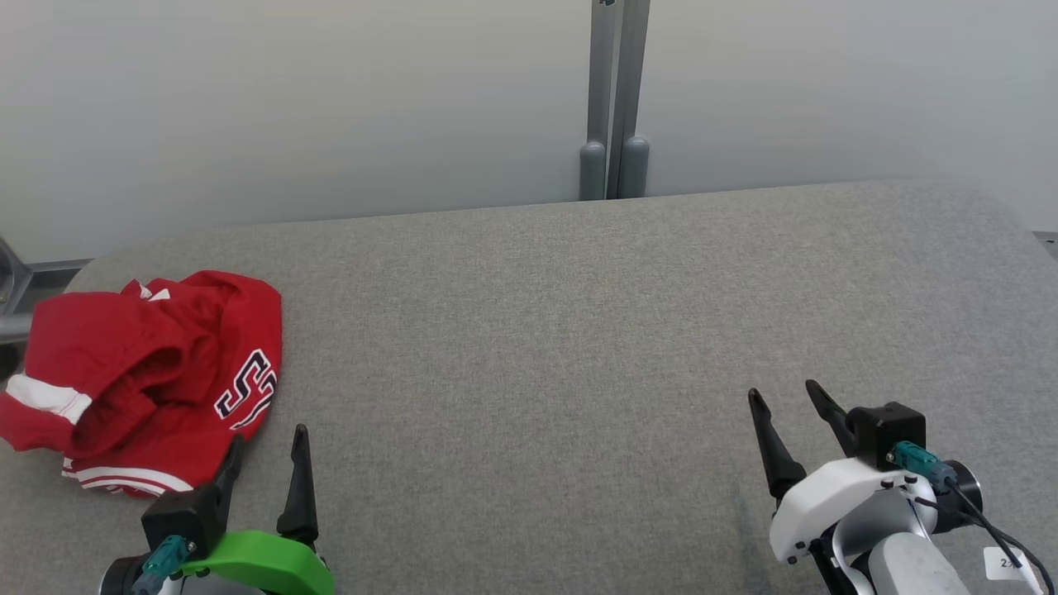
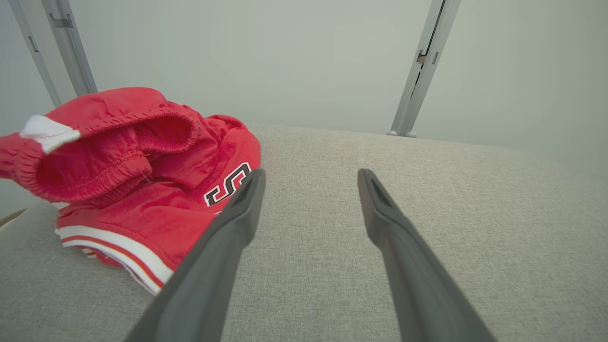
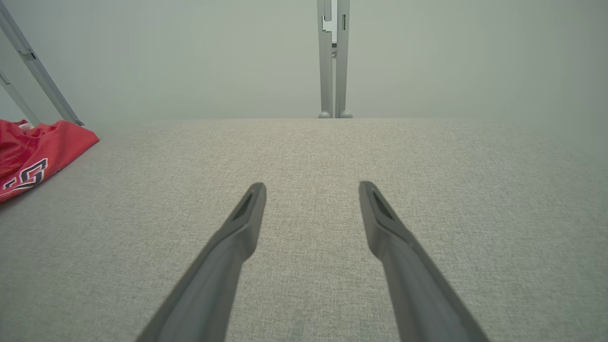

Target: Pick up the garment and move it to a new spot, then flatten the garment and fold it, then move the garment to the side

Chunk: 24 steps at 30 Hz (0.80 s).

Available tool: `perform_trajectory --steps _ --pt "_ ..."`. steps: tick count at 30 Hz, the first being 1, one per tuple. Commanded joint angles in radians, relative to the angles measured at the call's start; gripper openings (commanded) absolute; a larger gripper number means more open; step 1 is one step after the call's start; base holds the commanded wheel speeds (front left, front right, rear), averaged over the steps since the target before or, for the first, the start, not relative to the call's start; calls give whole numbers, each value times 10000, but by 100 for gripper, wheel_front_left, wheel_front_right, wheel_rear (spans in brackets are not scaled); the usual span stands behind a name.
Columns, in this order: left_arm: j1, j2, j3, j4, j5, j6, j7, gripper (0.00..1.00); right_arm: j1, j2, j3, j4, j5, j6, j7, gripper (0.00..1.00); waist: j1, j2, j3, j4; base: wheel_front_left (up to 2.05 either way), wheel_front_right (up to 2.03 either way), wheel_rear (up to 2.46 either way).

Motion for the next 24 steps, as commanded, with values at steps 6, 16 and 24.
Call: perform_trajectory --steps 6,16,24 --pt "154 84 -55 -73 6 94 -17 100 67 -43 -19 67 20 1 -86 100 0 0 22 10 0 0 0" --pt "81 155 -108 -36 -36 139 -11 100 160 -39 -48 22 68 1 -117 100 0 0 28 333 0 0 0" --pt "115 295 -127 -76 -26 213 85 100 252 -37 -41 74 232 1 -164 100 0 0 2 1232 0 0 0"
